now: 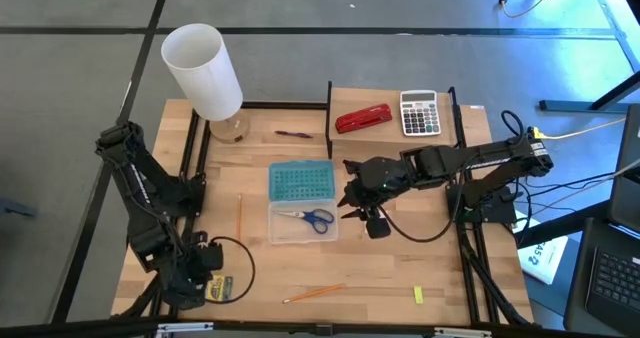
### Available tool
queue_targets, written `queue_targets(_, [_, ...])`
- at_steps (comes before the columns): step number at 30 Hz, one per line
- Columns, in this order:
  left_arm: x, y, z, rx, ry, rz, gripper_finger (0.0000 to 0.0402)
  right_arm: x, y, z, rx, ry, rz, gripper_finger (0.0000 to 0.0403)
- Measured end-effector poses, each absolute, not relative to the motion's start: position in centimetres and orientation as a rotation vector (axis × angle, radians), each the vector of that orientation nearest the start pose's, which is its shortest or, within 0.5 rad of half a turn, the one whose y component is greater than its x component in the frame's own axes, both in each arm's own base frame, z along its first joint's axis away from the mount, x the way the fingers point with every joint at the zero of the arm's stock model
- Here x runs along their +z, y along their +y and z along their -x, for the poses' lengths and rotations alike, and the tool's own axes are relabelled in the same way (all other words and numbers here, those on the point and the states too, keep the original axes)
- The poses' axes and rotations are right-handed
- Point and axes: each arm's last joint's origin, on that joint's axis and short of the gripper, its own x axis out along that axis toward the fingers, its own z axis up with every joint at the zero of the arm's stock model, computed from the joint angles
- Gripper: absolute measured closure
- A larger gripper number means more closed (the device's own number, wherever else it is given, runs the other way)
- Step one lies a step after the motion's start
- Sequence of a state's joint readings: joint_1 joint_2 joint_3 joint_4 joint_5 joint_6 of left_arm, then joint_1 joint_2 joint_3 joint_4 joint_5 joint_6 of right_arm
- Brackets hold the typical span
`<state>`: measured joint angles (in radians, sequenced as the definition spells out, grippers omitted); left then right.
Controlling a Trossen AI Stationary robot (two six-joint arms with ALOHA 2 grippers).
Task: Pack school essentials
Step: Put the yellow crayons box into the blue supply box
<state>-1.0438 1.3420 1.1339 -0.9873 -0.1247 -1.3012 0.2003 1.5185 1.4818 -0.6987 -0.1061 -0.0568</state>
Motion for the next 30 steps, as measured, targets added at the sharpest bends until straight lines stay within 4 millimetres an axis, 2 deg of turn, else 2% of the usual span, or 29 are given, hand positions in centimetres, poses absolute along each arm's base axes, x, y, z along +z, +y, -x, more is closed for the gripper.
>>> queue_targets(4, [27.97, -21.55, -12.61, -0.013, 1.292, 0.491, 0.0396, 35.34, 6.76, -31.77, 0.313, 0.729, 0.090, 0.0264])
queue_targets(7, [27.97, -21.63, -12.44, -0.004, 1.265, 0.480, 0.0365, 35.34, 6.76, -31.77, 0.313, 0.729, 0.088, 0.0264])
queue_targets(25, [27.90, -21.56, -12.25, 0.002, 1.228, 0.428, 0.0020, 35.32, 6.76, -31.78, 0.314, 0.730, 0.089, 0.0264])
queue_targets(27, [27.89, -21.57, -12.26, -0.007, 1.228, 0.416, 0.0008, 35.32, 6.76, -31.78, 0.314, 0.729, 0.090, 0.0264])
queue_targets(30, [27.86, -21.61, -12.29, -0.012, 1.226, 0.408, 0.0013, 35.32, 6.76, -31.78, 0.313, 0.730, 0.089, 0.0264])
